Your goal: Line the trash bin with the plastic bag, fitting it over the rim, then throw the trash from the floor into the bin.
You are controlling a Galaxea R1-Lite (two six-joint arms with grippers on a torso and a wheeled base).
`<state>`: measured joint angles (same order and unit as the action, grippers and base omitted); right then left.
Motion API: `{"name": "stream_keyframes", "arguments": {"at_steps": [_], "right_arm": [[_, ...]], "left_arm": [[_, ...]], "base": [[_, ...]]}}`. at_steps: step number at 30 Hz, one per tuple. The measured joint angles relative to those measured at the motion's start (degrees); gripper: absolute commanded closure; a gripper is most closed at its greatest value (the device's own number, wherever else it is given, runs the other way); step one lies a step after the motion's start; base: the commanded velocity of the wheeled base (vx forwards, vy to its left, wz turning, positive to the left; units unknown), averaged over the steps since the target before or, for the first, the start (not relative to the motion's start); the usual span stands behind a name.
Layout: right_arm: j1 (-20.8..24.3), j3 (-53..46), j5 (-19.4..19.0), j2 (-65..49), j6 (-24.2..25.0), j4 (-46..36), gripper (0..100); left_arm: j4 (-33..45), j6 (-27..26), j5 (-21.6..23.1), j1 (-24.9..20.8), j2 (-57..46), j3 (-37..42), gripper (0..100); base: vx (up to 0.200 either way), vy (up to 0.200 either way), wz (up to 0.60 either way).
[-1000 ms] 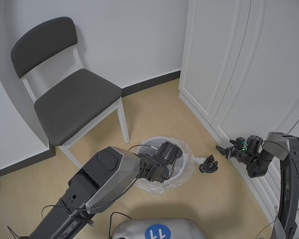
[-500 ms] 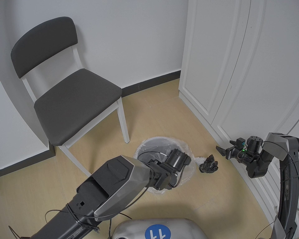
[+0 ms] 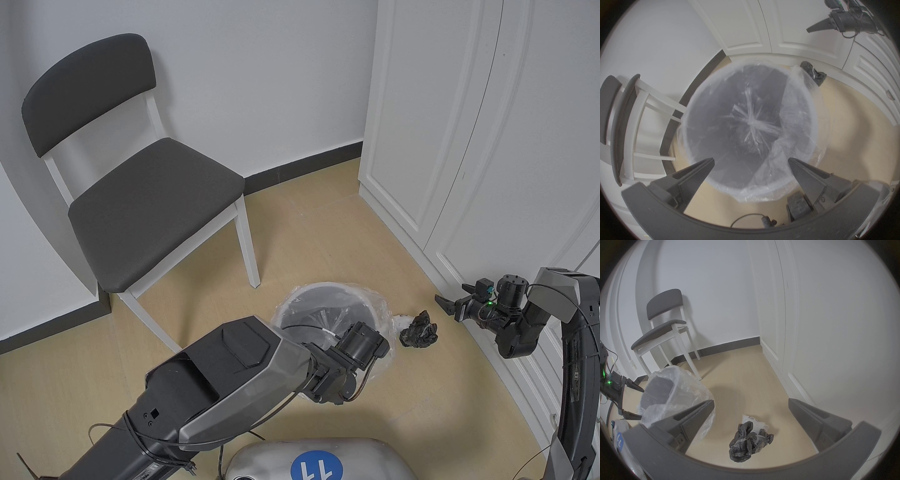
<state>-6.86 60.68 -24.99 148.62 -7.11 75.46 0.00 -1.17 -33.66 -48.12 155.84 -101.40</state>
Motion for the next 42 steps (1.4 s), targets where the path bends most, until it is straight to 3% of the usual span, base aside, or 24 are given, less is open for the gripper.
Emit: {"name": "stream_keyframes", "arguments": {"at_steps": [7, 10, 16, 27, 35, 42], "right_arm": [[-0.05, 0.01, -0.11, 0.48, 0.02, -0.02, 0], [-0.05, 0.09, -0.18, 0.74, 0.0, -0.02, 0], [-0.02, 0.22, -0.22, 1.11, 0.02, -0.06, 0], [-0.07, 0.61, -0.29, 1.9, 0.0, -0.06, 0], [-0.13, 0.87, -0.32, 2.21, 0.02, 0.0, 0], [-0.22, 1.02, -0.38, 2.27, 0.02, 0.13, 0]], "left_arm": [[-0.98, 2.62, 0.13, 1.54, -3.74, 8.77, 0], [-5.24, 2.73, 0.54, 2.45, -5.33, 12.07, 0], [-8.58, 2.06, 0.88, 4.51, -7.28, 14.69, 0], [-8.16, -1.83, 1.12, 5.9, -6.6, 4.55, 0], [-4.75, -5.06, 0.99, 5.38, -1.79, -7.69, 0], [-3.34, -11.17, 0.66, 6.12, 4.33, -12.76, 0]], "base": [[0.0, 0.0, 0.0], [0.0, 0.0, 0.0], [0.0, 0.0, 0.0], [0.0, 0.0, 0.0], [0.0, 0.0, 0.0], [0.0, 0.0, 0.0]]}}
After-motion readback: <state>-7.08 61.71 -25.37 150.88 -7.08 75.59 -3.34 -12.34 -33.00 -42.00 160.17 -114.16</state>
